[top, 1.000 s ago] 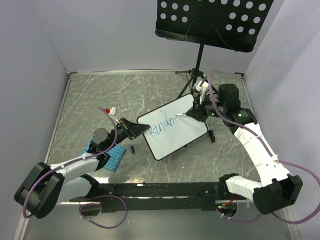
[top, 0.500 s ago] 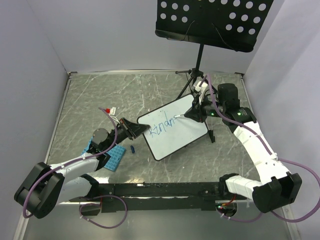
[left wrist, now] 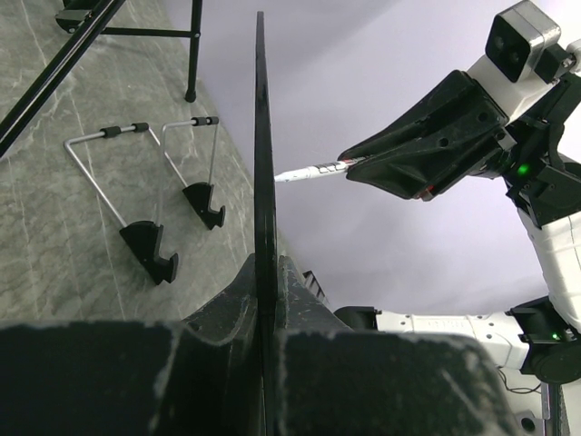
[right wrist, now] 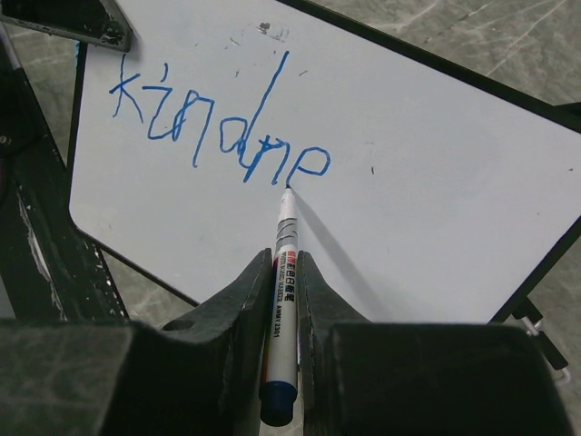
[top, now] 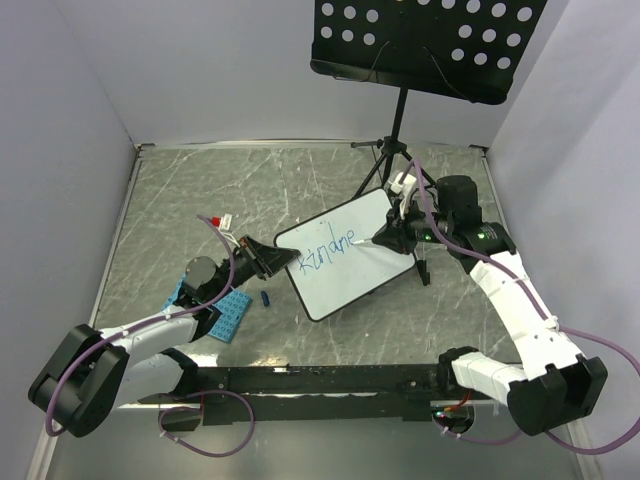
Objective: Write a sentence on the whiteboard
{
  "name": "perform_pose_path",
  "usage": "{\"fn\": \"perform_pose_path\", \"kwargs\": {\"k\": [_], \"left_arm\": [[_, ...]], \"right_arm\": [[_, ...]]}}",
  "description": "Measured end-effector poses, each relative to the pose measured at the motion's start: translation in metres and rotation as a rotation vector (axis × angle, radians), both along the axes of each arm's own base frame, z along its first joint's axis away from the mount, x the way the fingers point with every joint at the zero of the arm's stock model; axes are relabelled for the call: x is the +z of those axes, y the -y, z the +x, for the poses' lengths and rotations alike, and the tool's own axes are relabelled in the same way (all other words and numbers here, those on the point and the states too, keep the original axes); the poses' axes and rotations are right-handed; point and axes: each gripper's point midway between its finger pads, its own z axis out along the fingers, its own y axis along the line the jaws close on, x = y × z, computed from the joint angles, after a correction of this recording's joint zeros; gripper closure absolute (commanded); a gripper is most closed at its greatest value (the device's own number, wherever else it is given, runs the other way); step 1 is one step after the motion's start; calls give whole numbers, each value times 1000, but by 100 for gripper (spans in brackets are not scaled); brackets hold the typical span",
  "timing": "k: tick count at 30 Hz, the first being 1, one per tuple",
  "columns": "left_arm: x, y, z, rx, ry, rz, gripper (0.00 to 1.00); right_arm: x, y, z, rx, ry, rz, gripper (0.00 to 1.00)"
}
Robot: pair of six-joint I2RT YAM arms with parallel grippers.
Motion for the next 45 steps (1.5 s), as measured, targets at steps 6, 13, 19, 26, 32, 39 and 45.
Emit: {"fn": "perform_pose_path", "kwargs": {"k": [6,13,19,26,32,39,45], "left_arm": [[-1,0,1,6,-3,4,99],[1,-1,0,5,4,1,99],[6,-1,-3,-4,20,-9,99],[6,-1,-3,-5,18,-11,99],[7,-1,-3,-5,20,-12,99],[8,-1,-3,-5,23,-14,99],[11,-1,-4,-5,31,-20,99]], "right_arm": [[-2,6,5,-38,8,-20,100],[9,9,12,-54,31,-15,100],[28,5,10,-41,64,19,100],[41,8,5,-48,111,32,100],[45,18,11,-88,132,42,100],[39,22,11,-101,117,52,100],[33,22,9,-96,108,58,100]]}}
